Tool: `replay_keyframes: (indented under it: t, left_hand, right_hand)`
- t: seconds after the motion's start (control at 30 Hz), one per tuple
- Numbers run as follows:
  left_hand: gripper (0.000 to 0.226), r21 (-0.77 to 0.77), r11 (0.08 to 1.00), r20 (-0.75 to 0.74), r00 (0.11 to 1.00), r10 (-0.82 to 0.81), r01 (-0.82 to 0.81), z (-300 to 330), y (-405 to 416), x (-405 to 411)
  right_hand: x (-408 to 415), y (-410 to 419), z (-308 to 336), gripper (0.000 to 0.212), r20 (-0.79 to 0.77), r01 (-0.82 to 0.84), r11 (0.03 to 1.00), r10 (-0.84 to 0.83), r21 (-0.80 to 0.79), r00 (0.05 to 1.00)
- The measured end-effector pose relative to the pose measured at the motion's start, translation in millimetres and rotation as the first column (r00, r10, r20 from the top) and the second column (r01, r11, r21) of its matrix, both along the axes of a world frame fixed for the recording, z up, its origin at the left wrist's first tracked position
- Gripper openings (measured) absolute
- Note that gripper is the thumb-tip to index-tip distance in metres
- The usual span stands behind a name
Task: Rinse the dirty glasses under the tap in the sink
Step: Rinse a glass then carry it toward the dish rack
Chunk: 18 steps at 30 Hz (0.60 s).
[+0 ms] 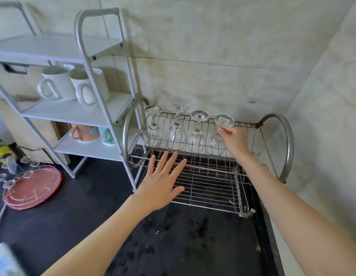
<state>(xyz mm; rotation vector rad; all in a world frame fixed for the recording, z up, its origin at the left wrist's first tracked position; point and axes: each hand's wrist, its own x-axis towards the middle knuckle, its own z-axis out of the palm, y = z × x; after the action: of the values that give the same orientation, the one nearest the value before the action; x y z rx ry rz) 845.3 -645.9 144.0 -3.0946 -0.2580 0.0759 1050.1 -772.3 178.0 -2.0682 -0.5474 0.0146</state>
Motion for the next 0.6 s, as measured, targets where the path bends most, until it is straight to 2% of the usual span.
replay_keyframes:
  t: [0.1, 0.4, 0.53, 0.6]
  left_hand:
    - [0.071, -0.005, 1.000, 0.020, 1.000, -0.001, 0.001, 0.1, -1.7, 0.5]
    - [0.069, -0.059, 0.998, -0.018, 1.000, 0.002, -0.003, 6.6, 0.1, 0.7]
    - [0.069, -0.105, 0.994, -0.056, 0.998, -0.027, 0.021, 13.0, 5.0, 0.2]
    - [0.069, -0.139, 0.990, -0.010, 0.999, -0.034, 0.033, 17.2, 6.1, -3.5]
  right_hand:
    - [4.4, 0.8, -5.0, 0.029, -0.013, -0.015, 1.000, 0.015, 0.021, 1.000]
    - [3.0, -1.0, -2.7, 0.030, -0.013, -0.042, 0.997, 0.041, -0.072, 0.999]
    - [-1.6, -6.0, -0.4, 0.045, -0.070, -0.023, 0.983, 0.011, -0.182, 0.998]
    - [-15.5, -11.5, 3.3, 0.055, -0.066, -0.017, 0.970, 0.001, -0.242, 0.998]
